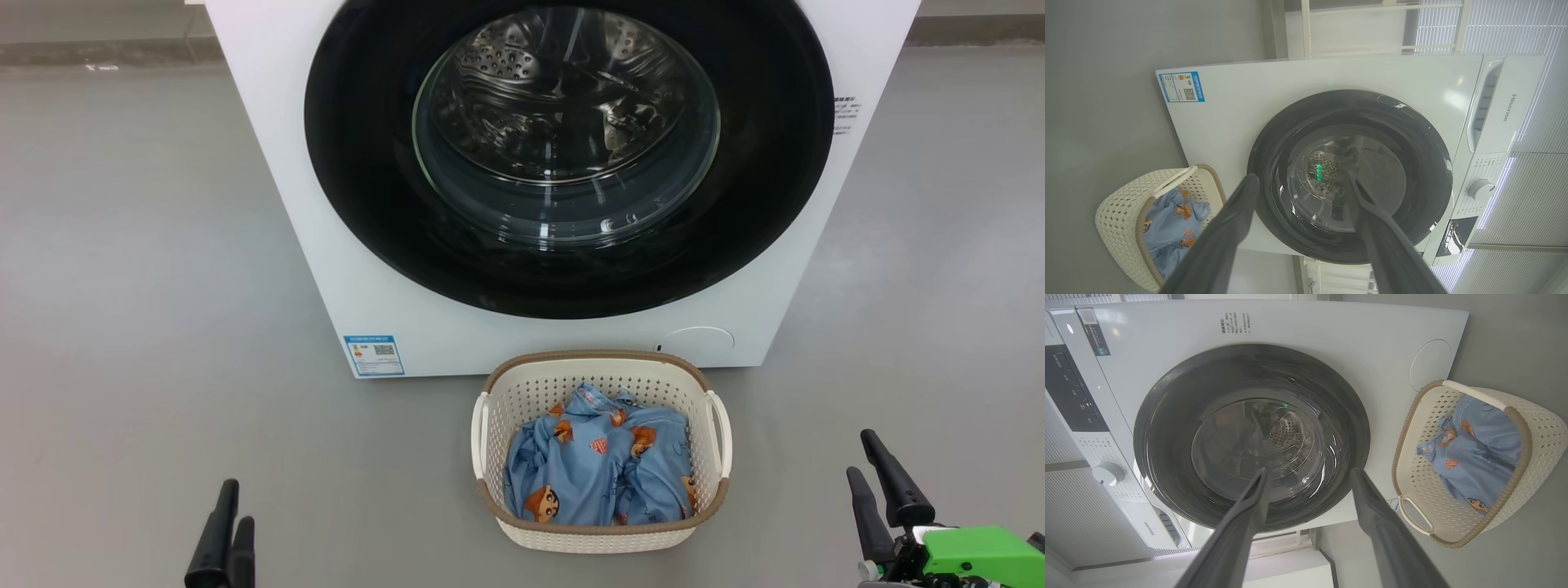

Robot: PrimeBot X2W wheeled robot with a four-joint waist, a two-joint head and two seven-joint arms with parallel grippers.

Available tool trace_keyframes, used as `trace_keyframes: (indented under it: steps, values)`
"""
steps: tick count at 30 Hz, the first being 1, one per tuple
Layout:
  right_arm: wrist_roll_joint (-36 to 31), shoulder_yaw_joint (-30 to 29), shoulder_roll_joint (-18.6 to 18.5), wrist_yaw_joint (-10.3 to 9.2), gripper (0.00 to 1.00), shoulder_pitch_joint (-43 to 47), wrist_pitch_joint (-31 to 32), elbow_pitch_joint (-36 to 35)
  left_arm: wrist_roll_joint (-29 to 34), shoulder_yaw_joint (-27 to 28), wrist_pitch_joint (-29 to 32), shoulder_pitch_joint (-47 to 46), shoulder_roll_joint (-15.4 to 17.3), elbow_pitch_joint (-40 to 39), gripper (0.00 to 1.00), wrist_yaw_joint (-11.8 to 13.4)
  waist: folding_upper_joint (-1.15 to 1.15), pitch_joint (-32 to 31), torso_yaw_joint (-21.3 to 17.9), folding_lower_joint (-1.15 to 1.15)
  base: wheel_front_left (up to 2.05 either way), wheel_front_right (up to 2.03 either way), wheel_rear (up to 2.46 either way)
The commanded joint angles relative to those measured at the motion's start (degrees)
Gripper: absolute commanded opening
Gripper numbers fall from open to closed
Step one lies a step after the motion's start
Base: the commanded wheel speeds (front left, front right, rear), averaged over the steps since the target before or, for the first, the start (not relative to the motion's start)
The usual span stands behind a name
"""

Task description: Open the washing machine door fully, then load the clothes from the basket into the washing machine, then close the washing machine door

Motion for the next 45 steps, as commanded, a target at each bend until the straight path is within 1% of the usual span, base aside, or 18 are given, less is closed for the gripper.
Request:
trace_keyframes:
  steps: [1,4,5,8,15,22,32,33,45]
  values:
    - [0.1,0.2,-0.4,0.10,1.00,-1.6,-0.3,-1.5,0.2,0.0,-0.4,-1.5,0.4,-1.4,1.00,0.0,0.00,0.0,0.0,0.02,0.00,0.00,0.00]
    - [-0.1,0.4,-0.5,0.11,1.00,-1.7,-0.8,-1.7,0.6,-0.2,-0.9,-1.6,0.5,-1.8,1.00,0.0,0.00,-0.1,0.1,0.12,0.00,0.00,0.00]
    - [-0.2,0.4,-0.5,0.11,1.00,-1.8,-0.9,-1.8,0.7,-0.3,-1.1,-1.6,0.6,-1.9,1.00,0.0,0.00,-0.1,0.1,0.12,0.00,0.00,0.00]
    - [-0.8,0.8,-0.8,0.12,1.00,-2.0,-1.5,-2.1,1.3,-0.7,-1.6,-1.7,0.9,-2.4,1.00,0.0,0.00,0.1,0.2,0.02,0.00,0.00,0.00]
    - [-3.3,1.6,-1.7,0.14,1.00,-2.5,-2.8,-2.5,3.8,-1.6,-2.7,-2.2,1.8,-2.6,1.00,0.0,0.00,0.4,0.3,0.00,0.00,0.00,0.00]
    - [-7.8,1.6,-2.2,0.16,1.00,-3.0,-4.0,-3.2,9.5,-1.8,-3.9,-2.6,2.0,-3.0,1.00,0.0,0.00,0.7,0.4,0.00,0.00,0.00,0.00]
    - [-14.4,3.2,-2.9,0.19,1.00,-3.7,-5.7,-4.2,18.1,-2.1,-5.6,-3.1,1.9,-3.7,1.00,0.0,0.00,1.1,0.6,0.00,0.00,0.00,0.00]
    - [-15.8,3.7,-3.2,0.19,1.00,-3.8,-6.0,-4.2,19.8,-2.3,-5.9,-3.2,2.0,-3.8,1.00,0.0,0.00,1.2,0.6,0.00,0.00,0.00,0.00]
    - [-26.8,6.5,-5.2,0.23,1.00,-4.6,-8.0,-3.6,30.1,-3.0,-7.9,-3.9,2.6,-3.6,1.00,0.0,0.00,1.6,0.6,0.00,0.00,0.00,0.00]
